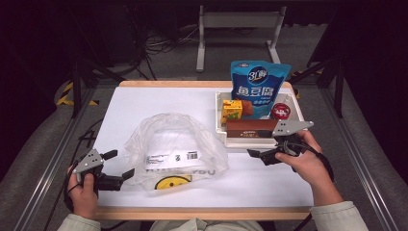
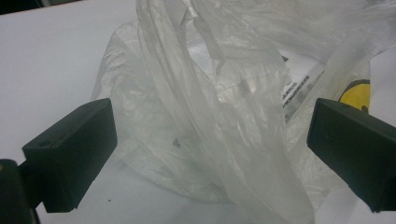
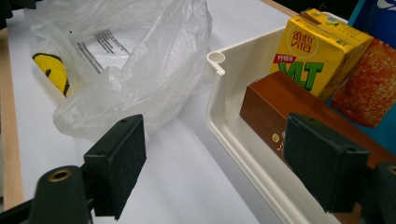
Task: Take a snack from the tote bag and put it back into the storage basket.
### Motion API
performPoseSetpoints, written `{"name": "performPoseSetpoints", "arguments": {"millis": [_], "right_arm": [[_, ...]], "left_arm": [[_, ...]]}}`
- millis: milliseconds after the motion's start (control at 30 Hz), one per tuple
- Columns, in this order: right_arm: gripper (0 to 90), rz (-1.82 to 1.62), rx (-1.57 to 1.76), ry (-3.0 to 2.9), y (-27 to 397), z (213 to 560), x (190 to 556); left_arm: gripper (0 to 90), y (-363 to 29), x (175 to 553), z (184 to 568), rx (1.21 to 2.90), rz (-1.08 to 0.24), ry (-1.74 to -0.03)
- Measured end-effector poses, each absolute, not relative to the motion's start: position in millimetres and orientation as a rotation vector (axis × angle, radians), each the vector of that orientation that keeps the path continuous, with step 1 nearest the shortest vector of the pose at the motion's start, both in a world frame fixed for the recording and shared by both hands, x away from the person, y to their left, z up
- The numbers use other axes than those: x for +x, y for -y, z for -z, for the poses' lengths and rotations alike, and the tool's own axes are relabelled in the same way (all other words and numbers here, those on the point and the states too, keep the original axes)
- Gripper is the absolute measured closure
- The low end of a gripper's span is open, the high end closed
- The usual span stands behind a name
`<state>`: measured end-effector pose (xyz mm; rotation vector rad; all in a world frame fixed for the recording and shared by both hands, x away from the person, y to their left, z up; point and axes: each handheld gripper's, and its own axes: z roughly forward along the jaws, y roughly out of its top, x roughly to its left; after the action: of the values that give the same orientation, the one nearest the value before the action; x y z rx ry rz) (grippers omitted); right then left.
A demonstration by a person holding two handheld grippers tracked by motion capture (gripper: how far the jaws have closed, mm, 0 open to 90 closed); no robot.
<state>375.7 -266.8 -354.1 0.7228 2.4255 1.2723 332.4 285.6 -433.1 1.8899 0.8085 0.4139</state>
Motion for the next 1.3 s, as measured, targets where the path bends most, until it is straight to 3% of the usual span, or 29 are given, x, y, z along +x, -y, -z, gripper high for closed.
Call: {"name": "performPoseSetpoints", "arguments": {"millis": [1300], "right_arm": [[18.7, -1.281, 0.764, -2.424, 258, 431, 376]], "left_arm": [[2.3, -288, 330, 434, 1.893, -0.381, -0.75]]}}
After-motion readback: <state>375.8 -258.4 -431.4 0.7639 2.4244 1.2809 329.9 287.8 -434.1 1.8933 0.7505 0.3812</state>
